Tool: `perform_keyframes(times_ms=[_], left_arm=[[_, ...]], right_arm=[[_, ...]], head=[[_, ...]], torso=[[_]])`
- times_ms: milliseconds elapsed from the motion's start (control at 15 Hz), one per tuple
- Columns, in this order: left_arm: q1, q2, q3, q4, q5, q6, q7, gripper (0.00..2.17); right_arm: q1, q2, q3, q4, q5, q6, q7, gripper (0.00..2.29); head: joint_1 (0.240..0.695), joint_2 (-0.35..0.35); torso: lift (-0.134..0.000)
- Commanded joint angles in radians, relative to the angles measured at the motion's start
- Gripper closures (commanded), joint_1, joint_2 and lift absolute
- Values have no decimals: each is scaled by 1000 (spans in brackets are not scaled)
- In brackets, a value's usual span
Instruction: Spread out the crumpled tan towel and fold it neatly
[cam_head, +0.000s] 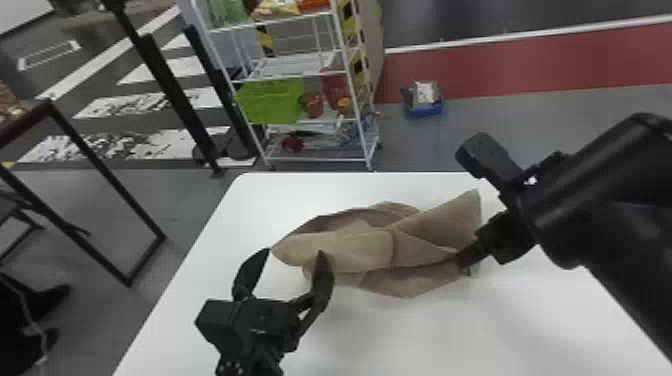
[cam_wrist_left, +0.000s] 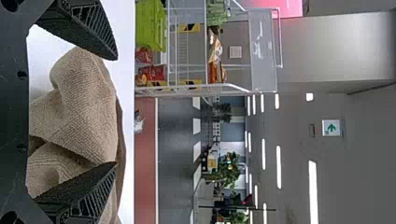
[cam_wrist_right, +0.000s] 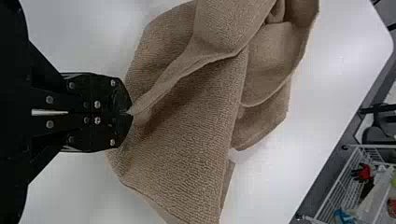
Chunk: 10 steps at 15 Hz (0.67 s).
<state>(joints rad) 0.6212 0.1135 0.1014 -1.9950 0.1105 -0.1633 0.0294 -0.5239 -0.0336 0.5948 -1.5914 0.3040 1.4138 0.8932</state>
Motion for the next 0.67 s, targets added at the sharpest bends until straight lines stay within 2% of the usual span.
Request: perform_keyframes(times_ms=[0,200,333,400,600], left_arm=[[0,0,1,-1,0,0,1,80],[0,0,1,-1,0,0,1,80],[3,-2,1,-5,0,0,1,80],[5,0,1,-7,0,0,1,80],[9,0,6,-7,0,3,1,80]], right_arm=[[39,-32,-121,-147,-46,6,3,1298],[36,-84,-300,-268,-197,49,4,1298],[51,-120,-395,-320,-260,58,15,1298],[65,-130,-448,-346,-299,70,33,1298],[142,-212,-567,-470,-405,80,130,1295]], head=[[695,350],[695,350],[695,328],[695,301],[695,268]], torso=[[-122],[-122],[-122],[-122],[-122]])
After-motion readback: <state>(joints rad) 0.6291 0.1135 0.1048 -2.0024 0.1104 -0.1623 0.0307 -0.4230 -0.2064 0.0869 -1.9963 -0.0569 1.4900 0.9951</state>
